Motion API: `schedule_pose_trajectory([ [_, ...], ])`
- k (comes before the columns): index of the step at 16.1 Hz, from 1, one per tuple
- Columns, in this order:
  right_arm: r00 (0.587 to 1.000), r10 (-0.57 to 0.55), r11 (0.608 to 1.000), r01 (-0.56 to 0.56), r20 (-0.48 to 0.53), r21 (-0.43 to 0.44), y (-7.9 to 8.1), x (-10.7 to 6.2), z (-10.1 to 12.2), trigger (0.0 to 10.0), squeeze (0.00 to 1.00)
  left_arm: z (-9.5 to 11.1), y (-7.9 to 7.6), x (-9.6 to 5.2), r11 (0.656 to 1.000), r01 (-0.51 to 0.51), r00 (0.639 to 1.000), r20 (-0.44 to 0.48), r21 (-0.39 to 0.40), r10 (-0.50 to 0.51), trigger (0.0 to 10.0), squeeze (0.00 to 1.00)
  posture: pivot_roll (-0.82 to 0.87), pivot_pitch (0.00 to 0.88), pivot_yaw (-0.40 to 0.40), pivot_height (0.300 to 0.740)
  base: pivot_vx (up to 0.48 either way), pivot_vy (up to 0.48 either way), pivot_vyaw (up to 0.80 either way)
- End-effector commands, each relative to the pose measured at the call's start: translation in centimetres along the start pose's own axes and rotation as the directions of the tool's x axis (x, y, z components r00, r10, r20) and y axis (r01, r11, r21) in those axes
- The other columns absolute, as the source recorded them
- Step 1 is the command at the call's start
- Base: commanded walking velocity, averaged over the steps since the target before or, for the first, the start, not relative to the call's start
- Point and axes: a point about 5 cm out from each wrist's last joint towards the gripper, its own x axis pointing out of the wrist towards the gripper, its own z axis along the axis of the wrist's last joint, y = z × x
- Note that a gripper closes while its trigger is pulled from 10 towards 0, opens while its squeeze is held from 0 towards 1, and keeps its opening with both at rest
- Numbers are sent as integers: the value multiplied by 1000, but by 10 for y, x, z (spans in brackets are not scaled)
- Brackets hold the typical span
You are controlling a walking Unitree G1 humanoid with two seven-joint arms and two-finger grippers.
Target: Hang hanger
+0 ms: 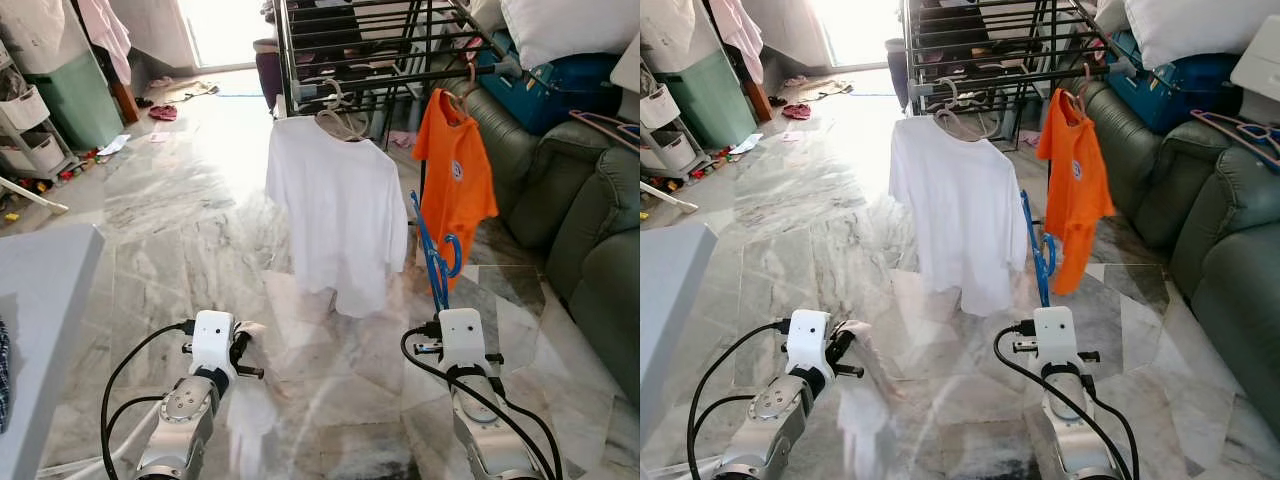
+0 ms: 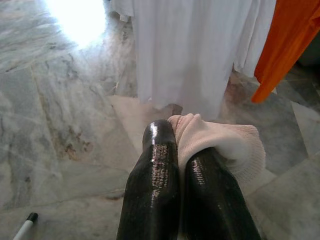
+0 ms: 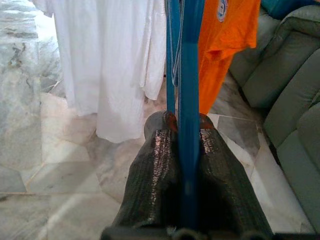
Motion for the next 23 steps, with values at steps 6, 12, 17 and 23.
schedule_pose_trajectory([
  [6,980,199,976,-199,-4,-88,22,-5,1,10000,0,6,0,-3,999,43,998,36,27,-44,10000,0,-144,0,75,740,0,0,0],
  [12,967,241,957,-252,-87,-142,20,-11,-17,10000,0,13,9,2,999,16,999,35,51,-18,10000,0,-152,0,88,740,0,0,0],
  [17,960,265,951,-276,-94,-139,27,-12,-17,10000,0,8,3,2,998,17,1000,15,63,-18,10000,0,-145,0,81,740,-51,0,0],
  [23,959,267,949,-279,-97,-145,26,-9,-15,10000,0,7,3,2,998,12,1000,10,64,-12,10000,0,-144,0,80,740,-271,0,0],
])
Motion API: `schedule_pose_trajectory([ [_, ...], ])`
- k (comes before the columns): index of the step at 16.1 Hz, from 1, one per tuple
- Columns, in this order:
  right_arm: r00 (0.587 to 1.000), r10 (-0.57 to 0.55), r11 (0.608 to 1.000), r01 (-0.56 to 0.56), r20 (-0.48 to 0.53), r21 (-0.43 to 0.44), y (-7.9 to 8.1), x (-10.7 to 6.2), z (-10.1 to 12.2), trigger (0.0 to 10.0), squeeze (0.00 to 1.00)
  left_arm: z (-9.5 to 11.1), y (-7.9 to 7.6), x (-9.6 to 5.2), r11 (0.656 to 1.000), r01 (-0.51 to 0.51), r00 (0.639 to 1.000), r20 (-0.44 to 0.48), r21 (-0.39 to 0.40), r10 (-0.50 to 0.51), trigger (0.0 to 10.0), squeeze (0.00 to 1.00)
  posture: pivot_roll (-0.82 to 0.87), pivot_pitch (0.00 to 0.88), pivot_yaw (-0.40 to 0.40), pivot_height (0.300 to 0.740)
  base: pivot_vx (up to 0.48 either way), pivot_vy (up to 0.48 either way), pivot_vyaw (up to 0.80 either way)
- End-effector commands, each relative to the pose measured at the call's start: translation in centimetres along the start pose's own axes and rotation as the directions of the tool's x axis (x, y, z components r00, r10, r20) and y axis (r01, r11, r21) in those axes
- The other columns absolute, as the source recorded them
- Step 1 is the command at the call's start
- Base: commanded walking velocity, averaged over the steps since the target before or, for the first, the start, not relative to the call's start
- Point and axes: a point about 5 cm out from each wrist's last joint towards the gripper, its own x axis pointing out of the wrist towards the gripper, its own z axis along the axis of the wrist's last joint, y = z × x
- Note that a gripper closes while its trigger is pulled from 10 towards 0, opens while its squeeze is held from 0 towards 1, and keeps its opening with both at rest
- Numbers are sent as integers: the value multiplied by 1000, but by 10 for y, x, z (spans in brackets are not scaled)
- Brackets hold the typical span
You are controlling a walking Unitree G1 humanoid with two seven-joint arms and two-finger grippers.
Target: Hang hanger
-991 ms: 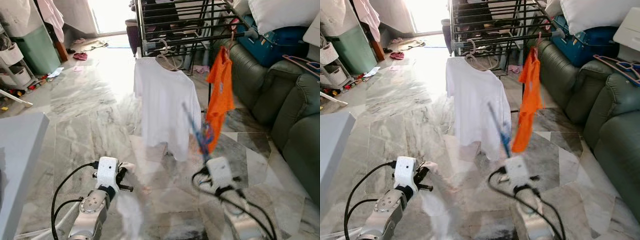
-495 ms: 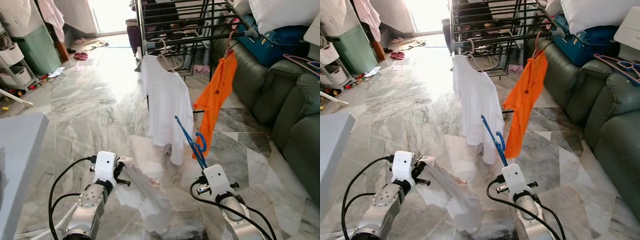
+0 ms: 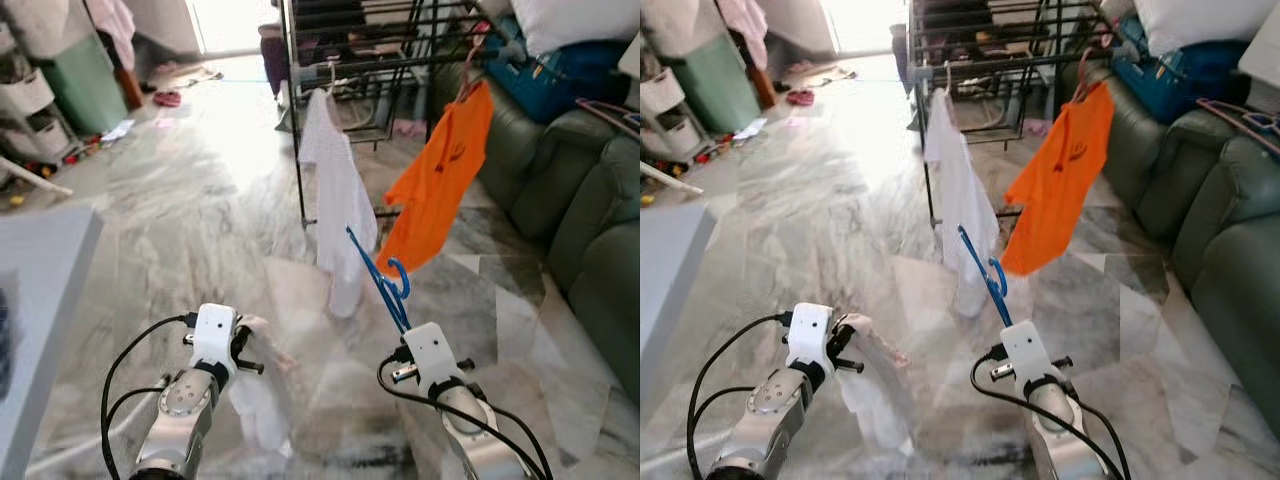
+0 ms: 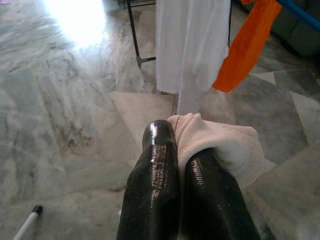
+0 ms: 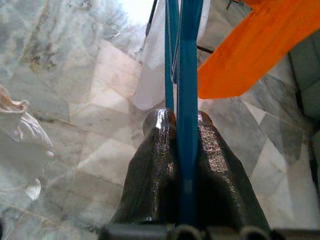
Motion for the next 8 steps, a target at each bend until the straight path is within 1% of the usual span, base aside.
schedule_pose_trajectory([
  [1,1000,15,1000,-15,1,-5,4,1,2,10000,0,0,3,0,1000,-7,1000,-4,12,7,10000,0,-145,0,83,740,-277,0,0],
  [5,1000,12,1000,-12,-2,0,6,0,0,10000,0,1,2,0,1000,-2,1000,-5,24,2,10000,0,-147,0,87,740,-285,0,0],
  [7,1000,10,1000,-10,-4,1,6,0,0,10000,0,0,2,-1,1000,3,1000,-5,30,-3,10000,0,-147,0,88,740,0,0,0],
  [8,1000,8,1000,-8,-7,2,6,0,-1,10000,0,0,4,-1,1000,1,1000,3,15,-1,10000,0,-147,0,90,740,0,0,0],
])
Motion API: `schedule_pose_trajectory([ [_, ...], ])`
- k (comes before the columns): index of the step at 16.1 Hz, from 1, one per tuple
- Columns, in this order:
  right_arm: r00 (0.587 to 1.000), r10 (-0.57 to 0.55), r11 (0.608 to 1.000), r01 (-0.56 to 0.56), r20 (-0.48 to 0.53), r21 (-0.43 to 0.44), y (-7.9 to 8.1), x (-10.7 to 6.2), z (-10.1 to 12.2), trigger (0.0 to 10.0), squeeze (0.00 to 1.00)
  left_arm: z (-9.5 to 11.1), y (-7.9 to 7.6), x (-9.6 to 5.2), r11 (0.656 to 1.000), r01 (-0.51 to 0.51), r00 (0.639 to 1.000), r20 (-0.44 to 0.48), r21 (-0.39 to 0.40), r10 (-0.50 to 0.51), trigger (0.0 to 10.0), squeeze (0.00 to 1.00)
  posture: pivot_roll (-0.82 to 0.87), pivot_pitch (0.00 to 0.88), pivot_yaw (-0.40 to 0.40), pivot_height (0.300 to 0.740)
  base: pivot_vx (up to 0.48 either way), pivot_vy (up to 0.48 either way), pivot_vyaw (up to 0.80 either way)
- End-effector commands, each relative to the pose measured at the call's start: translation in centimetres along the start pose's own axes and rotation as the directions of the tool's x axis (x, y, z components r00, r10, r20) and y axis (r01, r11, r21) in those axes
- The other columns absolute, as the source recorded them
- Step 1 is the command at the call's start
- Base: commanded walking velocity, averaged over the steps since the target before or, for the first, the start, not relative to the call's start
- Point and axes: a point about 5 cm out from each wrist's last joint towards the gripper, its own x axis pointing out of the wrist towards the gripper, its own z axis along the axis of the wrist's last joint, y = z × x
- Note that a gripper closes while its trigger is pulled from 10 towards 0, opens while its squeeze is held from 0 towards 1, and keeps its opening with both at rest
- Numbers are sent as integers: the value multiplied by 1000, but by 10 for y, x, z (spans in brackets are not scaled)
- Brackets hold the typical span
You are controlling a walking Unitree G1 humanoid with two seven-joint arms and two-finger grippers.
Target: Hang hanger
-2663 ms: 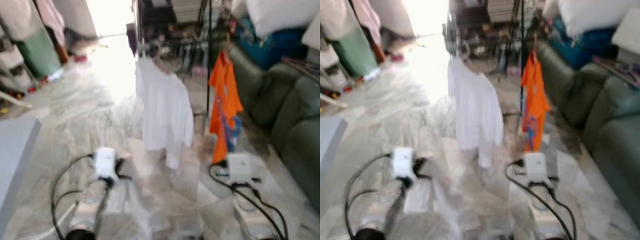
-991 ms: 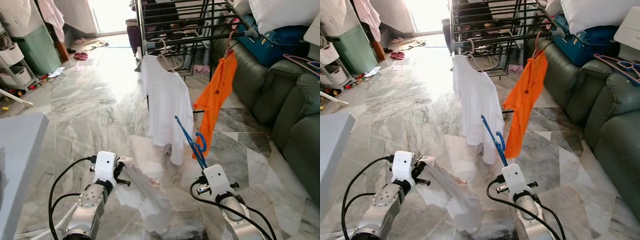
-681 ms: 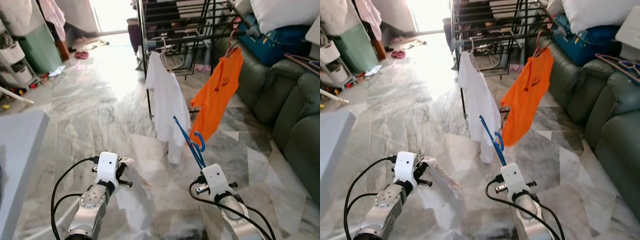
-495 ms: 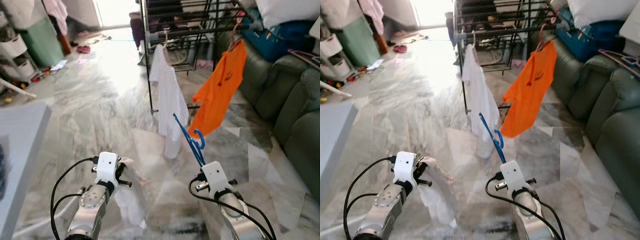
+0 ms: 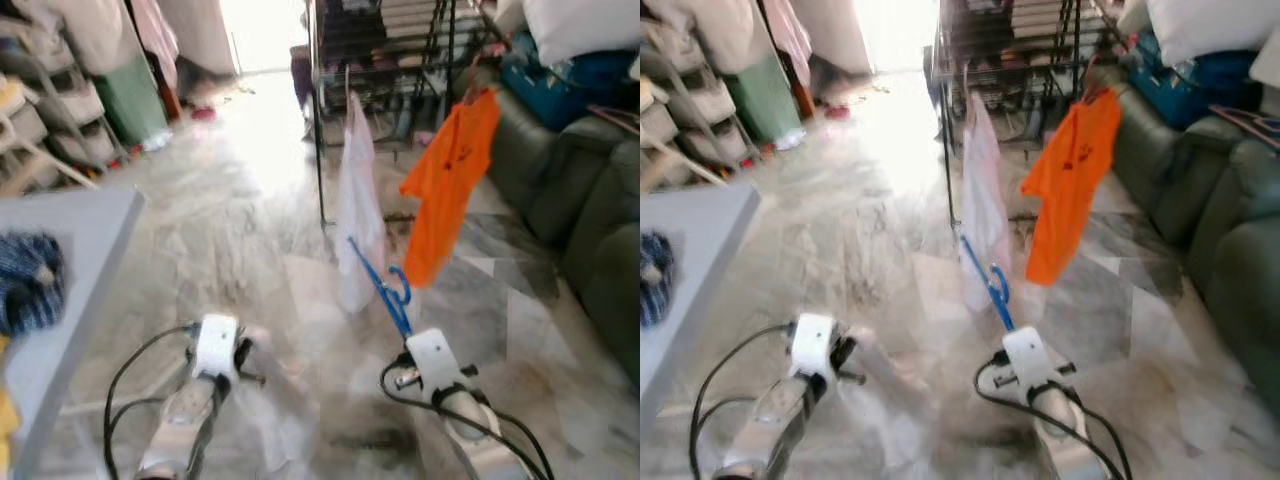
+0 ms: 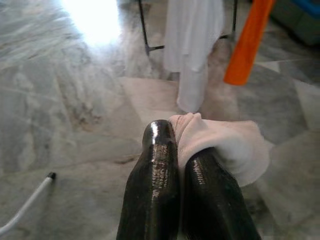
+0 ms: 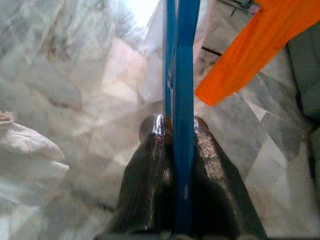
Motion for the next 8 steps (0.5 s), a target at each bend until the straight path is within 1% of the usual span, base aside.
schedule_pose_trajectory([
  [1,999,2,1000,-2,32,2,3,3,10,10000,0,12,7,0,1000,8,998,55,-4,-8,10000,0,-148,0,91,740,0,0,0],
  [2,999,1,1000,-1,33,3,4,3,10,10000,0,11,8,0,1000,5,999,48,20,-6,10000,0,-146,0,94,740,0,0,0],
  [3,999,1,1000,-1,33,3,4,4,10,10000,0,10,7,0,1000,24,999,43,1,-24,10000,0,-147,0,95,740,0,0,0],
  [8,999,3,1000,-4,37,4,6,3,11,10000,0,12,3,-1,999,50,997,52,-14,-49,10000,0,-146,0,99,740,0,0,0],
])
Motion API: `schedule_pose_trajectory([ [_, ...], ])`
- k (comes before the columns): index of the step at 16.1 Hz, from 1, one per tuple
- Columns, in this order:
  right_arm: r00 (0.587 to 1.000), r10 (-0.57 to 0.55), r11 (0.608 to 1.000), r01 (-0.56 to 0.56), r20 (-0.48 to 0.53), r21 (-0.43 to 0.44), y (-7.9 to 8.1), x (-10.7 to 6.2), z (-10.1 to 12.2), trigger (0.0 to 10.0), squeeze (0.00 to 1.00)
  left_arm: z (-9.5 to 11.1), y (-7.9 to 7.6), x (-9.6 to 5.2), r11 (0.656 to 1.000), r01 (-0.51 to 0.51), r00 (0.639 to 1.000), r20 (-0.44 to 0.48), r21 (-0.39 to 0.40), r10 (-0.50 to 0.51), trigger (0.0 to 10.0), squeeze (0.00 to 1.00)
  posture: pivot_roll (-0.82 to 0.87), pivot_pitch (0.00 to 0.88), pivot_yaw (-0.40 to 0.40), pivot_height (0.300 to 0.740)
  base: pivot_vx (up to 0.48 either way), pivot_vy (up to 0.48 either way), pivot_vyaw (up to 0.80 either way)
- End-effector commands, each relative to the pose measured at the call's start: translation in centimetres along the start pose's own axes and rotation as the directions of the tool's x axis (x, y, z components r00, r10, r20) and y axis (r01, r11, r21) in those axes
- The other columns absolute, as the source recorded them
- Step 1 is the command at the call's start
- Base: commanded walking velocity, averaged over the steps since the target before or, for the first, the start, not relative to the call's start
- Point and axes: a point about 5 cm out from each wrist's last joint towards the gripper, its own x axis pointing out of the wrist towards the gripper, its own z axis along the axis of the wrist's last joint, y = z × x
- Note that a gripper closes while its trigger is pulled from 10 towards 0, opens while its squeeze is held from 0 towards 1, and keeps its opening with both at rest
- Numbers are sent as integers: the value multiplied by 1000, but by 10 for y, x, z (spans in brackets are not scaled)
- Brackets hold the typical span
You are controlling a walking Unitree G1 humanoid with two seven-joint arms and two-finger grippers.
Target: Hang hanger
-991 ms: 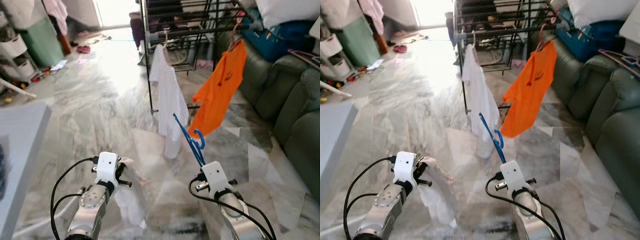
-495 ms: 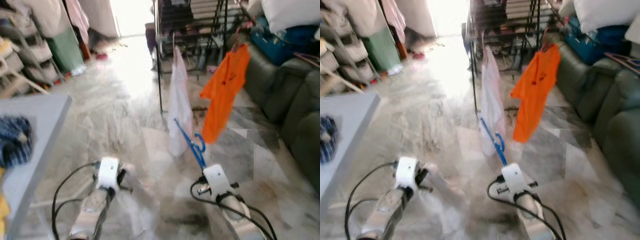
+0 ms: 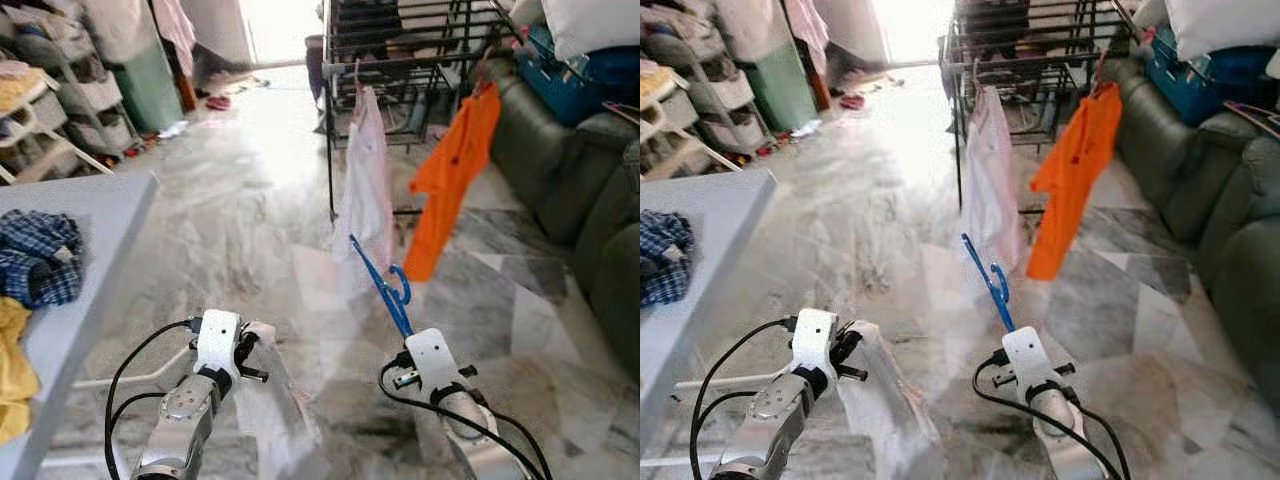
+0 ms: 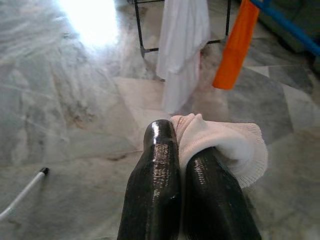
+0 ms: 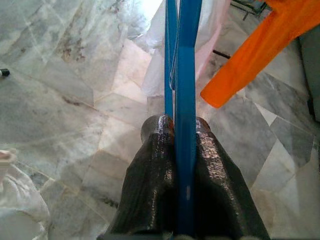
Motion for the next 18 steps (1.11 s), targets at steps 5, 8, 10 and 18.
schedule_pose_trajectory([
  [5,1000,14,1000,-14,18,-4,3,0,5,10000,0,5,3,-2,1000,6,1000,18,-4,-6,10000,0,-148,0,93,740,0,-302,0],
  [8,1000,17,1000,-17,7,-9,2,-1,2,10000,0,4,4,-4,1000,9,1000,18,-9,-8,10000,0,-147,0,92,740,0,-210,0],
  [10,1000,22,1000,-22,2,-6,3,-1,1,10000,0,3,5,-3,1000,-2,1000,6,-24,2,10000,0,-147,0,94,740,0,0,0],
  [18,999,36,999,-36,-28,9,-4,-7,-10,10000,0,9,15,-1,1000,3,1000,8,-16,-2,10000,0,-152,0,108,740,0,0,0],
])
